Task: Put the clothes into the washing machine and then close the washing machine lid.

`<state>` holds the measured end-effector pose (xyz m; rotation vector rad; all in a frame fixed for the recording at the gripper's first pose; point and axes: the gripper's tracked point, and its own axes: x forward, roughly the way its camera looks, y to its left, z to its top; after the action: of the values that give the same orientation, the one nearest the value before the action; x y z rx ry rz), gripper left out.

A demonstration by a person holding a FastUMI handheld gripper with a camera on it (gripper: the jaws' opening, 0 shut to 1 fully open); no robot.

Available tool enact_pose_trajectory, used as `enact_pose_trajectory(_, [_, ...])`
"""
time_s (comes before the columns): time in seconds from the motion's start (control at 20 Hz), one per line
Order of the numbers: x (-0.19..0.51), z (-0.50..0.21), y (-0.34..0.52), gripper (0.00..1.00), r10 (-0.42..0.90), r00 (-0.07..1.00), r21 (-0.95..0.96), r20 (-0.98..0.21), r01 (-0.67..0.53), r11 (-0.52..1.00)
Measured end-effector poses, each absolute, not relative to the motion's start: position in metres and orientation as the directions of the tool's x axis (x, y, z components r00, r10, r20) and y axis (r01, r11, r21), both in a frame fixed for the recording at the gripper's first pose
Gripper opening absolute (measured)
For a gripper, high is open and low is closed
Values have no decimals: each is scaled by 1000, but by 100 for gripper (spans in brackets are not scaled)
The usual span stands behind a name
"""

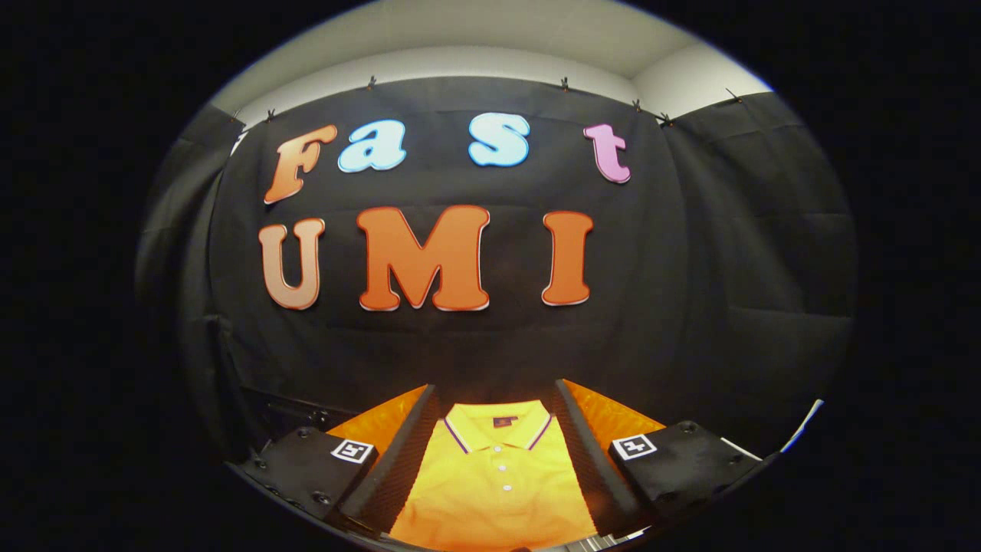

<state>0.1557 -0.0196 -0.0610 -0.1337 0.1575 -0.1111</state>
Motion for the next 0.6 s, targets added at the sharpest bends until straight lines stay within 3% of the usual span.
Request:
enact_pose_trajectory(0.3, [200,-152,-37,97,-115,903,-151,-415,56,987])
enact_pose_trajectory(0.6, [221,-214,-49,98,-135,804,-126,-579,75,989])
